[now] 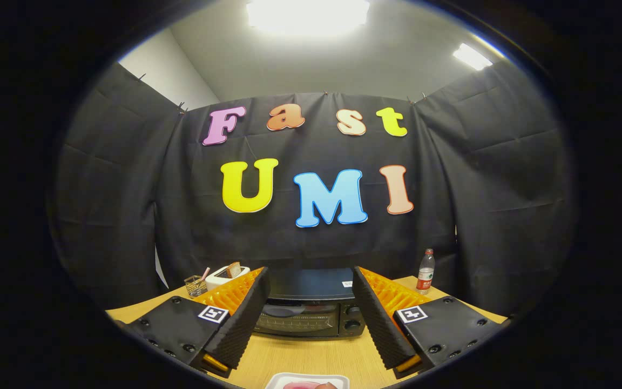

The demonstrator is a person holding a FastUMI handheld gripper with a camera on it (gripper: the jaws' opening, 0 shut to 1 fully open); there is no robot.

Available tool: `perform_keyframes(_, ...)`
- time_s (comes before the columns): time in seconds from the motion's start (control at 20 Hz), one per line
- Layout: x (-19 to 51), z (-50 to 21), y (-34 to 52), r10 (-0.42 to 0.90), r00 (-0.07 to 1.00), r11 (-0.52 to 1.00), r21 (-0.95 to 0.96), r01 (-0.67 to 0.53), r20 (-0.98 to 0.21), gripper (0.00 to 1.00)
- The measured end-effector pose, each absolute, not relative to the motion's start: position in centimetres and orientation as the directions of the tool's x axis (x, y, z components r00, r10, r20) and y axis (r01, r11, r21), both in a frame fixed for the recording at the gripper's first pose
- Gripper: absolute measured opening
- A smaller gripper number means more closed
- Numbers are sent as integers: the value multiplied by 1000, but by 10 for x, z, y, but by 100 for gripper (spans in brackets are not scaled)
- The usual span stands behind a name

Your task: Open the toaster oven, put the food inside, and close the toaster oven door.

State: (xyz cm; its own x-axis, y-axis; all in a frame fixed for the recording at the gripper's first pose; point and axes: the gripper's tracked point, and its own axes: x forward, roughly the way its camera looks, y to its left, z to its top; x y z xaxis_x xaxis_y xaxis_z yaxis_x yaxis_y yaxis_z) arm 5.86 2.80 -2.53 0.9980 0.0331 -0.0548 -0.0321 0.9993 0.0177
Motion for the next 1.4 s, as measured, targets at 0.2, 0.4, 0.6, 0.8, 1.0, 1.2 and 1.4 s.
perform_keyframes(0.2, 92, -38, 50, 72, 995, 997, 23, -71, -71, 97)
perform_keyframes(0.4, 124, -56, 69, 99, 990, 995, 35, -96, -98, 97)
perform_keyframes(0.6, 153, -79, 81, 110, 984, 994, 35, -106, -140, 97)
perform_keyframes(0.8, 177, -104, 91, 111, 977, 994, 32, -107, -181, 97)
perform_keyframes(1.0, 193, -136, 95, 95, 966, 996, 24, -91, -240, 97)
perform_keyframes(1.2, 203, -159, 95, 75, 955, 997, 25, -71, -285, 97)
perform_keyframes(1.4, 209, -181, 94, 50, 941, 999, 12, -49, -335, 98)
